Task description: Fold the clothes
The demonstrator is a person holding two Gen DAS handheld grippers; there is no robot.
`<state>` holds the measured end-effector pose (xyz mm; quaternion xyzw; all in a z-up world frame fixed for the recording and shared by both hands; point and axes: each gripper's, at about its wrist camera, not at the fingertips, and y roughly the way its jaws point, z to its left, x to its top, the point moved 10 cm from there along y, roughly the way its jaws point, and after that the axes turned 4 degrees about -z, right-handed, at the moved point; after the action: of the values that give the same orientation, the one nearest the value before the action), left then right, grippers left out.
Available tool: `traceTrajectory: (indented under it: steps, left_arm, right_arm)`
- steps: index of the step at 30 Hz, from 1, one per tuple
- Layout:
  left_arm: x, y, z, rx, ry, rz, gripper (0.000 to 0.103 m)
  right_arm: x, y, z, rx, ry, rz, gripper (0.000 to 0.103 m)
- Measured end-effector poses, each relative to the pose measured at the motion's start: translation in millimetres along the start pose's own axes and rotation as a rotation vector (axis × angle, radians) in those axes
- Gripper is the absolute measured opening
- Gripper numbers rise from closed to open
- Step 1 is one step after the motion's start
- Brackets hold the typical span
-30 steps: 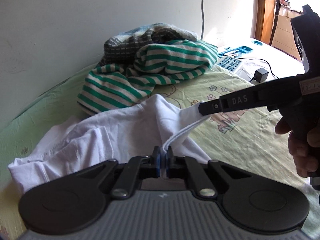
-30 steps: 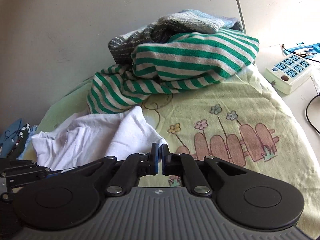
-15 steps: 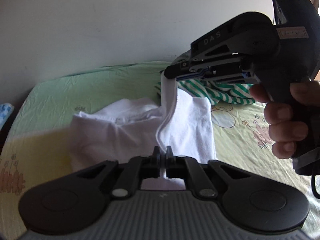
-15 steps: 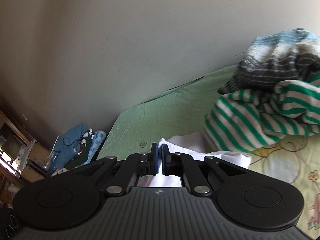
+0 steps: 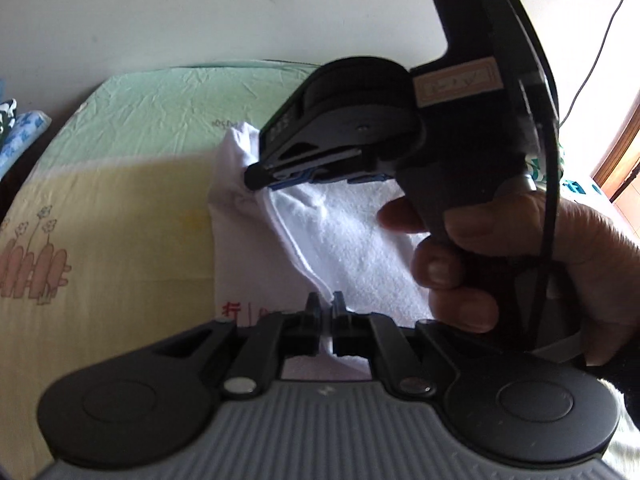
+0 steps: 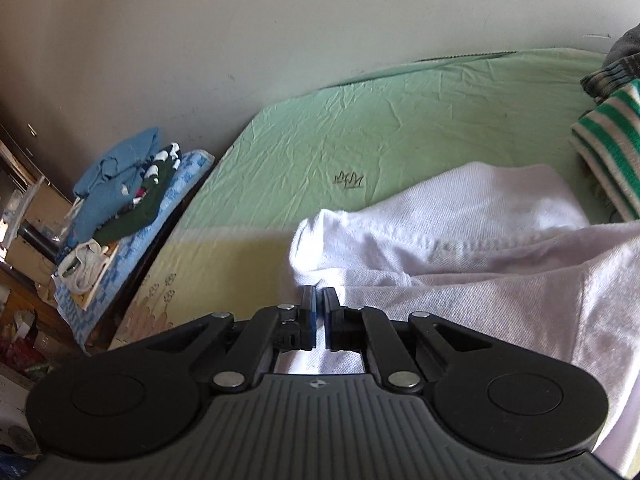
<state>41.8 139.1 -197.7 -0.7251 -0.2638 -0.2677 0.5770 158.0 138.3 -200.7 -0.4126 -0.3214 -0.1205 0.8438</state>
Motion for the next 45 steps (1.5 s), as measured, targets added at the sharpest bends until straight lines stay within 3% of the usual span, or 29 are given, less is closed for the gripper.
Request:
traceTrajectory:
  steps: [1, 3, 6, 9, 12, 15, 18, 20, 22, 24, 26, 29, 32, 34, 35, 38, 40, 45]
  left_arm:
    - [-1.1, 0.2, 1.0, -0.009, 0.000, 0.003, 0.003]
    - [-1.5, -1.3, 1.4, -0.033, 0.001, 0.003, 0.004]
    - [-1.6, -17.5, 3.1, -0.093, 0.027, -0.018, 0.009]
    - [5.2, -31.4, 13.7, -0.115, 0.034, -0.049, 0.025]
    - [21.6, -21.9, 24.8, -0.082, 0.044, -0.075, 0.040]
    - [36.5, 5.6, 32.2, -0.061, 0.021, -0.056, 0.044]
    - [49.1, 33.2, 38.2, -0.016, 0.009, -0.031, 0.043]
    - [56.8, 46.8, 37.8, -0.018, 0.003, -0.019, 0.038]
    - [61.8, 56.7, 38.0, 0.014, 0.014, -0.007, 0.018]
    - [66.7, 59.0, 38.9, 0.038, 0.021, -0.017, 0.009]
    - [68.9, 54.9, 41.7, 0.062, 0.039, -0.033, 0.009]
    - [66.3, 53.7, 43.0, 0.102, 0.093, -0.042, 0.009]
    - [65.3, 53.8, 39.4, 0.127, 0.150, -0.048, 0.009]
    - [65.7, 52.0, 39.1, 0.127, 0.155, -0.051, 0.009]
    - [65.4, 51.0, 40.0, 0.112, 0.150, -0.047, 0.009]
    - [65.3, 43.7, 42.0, 0.042, 0.144, -0.029, 0.011]
    - [65.5, 28.3, 44.4, -0.009, 0.154, -0.032, 0.013]
    - [41.8, -17.7, 37.2, -0.099, 0.200, 0.003, 0.011]
  right_arm:
    - [-1.5, 2.0, -0.6, 0.000, -0.001, 0.004, 0.006]
    - [2.8, -8.3, -4.1, 0.019, 0.060, -0.016, 0.021]
    - [17.3, -55.9, -16.2, 0.065, 0.142, -0.140, 0.033]
    - [19.6, -102.8, -51.0, -0.060, 0.132, -0.216, 0.034]
    - [8.1, -122.5, -88.0, -0.197, 0.109, -0.194, 0.031]
    - [-2.1, -132.1, -109.3, -0.228, 0.160, -0.194, 0.030]
    - [-8.3, -133.7, -113.7, -0.232, 0.164, -0.203, 0.030]
    - [-8.2, -128.9, -112.5, -0.233, 0.150, -0.203, 0.028]
    - [-4.6, -120.8, -113.7, -0.246, 0.142, -0.208, 0.028]
    - [-1.1, -109.8, -116.7, -0.258, 0.143, -0.203, 0.026]
    - [2.3, -95.6, -121.6, -0.268, 0.153, -0.185, 0.019]
    - [6.6, -71.7, -129.5, -0.226, 0.210, -0.158, 0.018]
    - [13.3, -66.9, -130.9, -0.216, 0.209, -0.176, 0.011]
    - [15.2, -74.1, -128.5, -0.220, 0.201, -0.175, 0.013]
    - [14.2, -85.4, -123.8, -0.213, 0.187, -0.182, 0.019]
    - [-10.7, -132.5, -104.0, -0.188, 0.083, -0.161, 0.021]
    - [-44.6, -169.1, -93.2, -0.210, -0.003, -0.133, 0.021]
    - [-151.5, -262.6, -74.9, -0.347, -0.033, -0.076, 0.021]
